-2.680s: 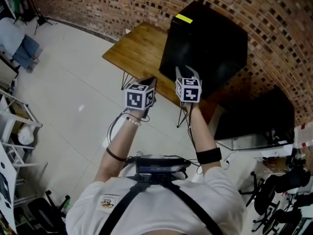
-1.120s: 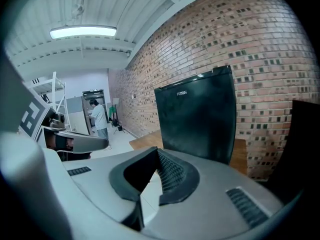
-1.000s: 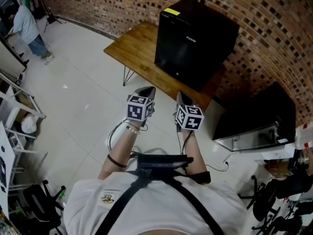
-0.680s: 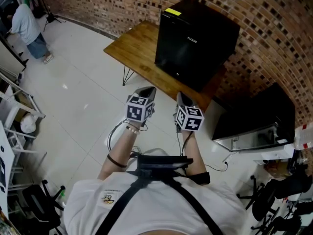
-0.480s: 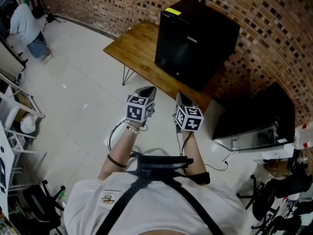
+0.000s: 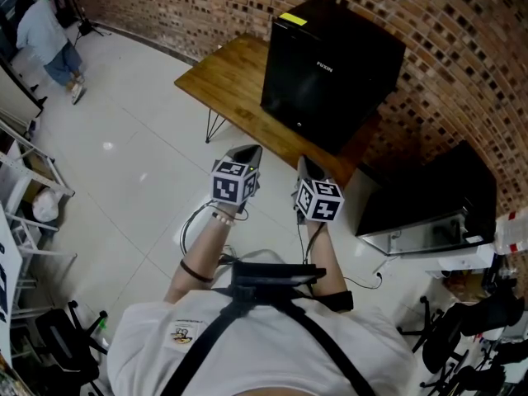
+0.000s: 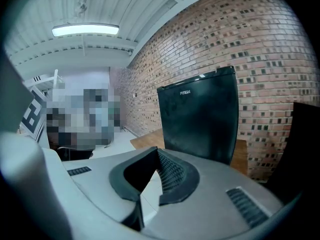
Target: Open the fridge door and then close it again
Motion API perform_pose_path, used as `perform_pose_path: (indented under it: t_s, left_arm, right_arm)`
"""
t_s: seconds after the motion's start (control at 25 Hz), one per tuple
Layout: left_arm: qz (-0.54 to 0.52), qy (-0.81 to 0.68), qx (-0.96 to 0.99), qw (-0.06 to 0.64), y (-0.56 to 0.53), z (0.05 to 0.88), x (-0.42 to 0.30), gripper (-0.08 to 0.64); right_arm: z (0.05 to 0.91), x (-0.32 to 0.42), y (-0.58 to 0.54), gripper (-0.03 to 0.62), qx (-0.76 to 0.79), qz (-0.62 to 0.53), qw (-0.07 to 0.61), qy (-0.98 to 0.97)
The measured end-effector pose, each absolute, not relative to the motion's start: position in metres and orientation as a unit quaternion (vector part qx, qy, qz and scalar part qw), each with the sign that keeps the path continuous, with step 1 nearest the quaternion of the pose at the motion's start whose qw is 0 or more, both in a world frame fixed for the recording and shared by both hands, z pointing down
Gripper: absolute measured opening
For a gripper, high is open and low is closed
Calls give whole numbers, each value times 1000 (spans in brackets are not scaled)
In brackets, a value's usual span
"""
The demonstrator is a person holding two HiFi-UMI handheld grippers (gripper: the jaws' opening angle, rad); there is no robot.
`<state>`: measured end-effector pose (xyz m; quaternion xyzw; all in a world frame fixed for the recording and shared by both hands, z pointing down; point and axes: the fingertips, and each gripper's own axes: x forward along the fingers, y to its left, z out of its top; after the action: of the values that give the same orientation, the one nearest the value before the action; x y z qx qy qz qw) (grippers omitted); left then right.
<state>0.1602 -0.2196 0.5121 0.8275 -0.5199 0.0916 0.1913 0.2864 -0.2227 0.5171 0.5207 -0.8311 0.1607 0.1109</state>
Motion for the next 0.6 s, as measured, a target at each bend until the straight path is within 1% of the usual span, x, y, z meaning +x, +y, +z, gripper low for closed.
perform_pose_path:
  t_s: [0.28, 0.44, 0.6]
  left_arm:
    - [99, -521, 826, 194, -218, 515, 165, 2]
    - [100, -526, 822, 195, -219, 516, 164, 2]
    - [91, -534, 821, 180, -229, 496, 167, 2]
  right_arm:
    - [519, 300, -222, 15, 521, 155, 118, -831]
    - [519, 315, -225, 15, 528, 158, 111, -827]
    - [536, 325, -226, 15, 524, 176, 108, -826]
